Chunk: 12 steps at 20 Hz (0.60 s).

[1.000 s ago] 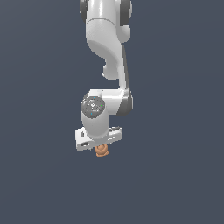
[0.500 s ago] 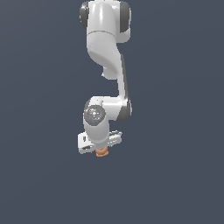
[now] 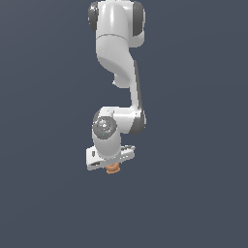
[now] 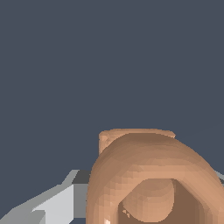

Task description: Pick up the object and move it to a goal position.

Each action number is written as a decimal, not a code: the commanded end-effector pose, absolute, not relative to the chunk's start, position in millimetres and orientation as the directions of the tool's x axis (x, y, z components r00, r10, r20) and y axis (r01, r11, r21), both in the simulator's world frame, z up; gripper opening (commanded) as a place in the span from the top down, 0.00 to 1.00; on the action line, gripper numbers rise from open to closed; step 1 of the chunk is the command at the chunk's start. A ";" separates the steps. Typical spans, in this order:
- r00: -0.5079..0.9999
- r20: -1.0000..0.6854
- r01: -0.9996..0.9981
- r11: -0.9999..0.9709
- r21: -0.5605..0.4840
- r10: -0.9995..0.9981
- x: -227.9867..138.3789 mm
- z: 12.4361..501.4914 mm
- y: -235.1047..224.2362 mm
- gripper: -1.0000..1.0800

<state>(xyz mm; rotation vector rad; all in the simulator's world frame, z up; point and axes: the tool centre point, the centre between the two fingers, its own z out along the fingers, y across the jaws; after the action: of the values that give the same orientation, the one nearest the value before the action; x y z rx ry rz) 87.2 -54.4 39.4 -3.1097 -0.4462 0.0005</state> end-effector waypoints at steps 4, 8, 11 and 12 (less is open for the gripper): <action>0.960 0.000 0.281 -0.960 0.000 0.281 86.8 39.7 -54.8 1.00; 0.960 0.000 0.281 -0.960 0.000 0.281 82.7 40.6 -58.6 1.00; 0.960 0.000 0.281 -0.960 0.000 0.281 76.7 41.9 -64.1 1.00; 0.960 0.000 0.281 -0.960 0.000 0.281 74.2 42.5 -66.5 1.00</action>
<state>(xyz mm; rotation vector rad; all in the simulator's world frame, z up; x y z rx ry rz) 77.5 -62.9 41.5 -3.1093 -0.4472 0.0006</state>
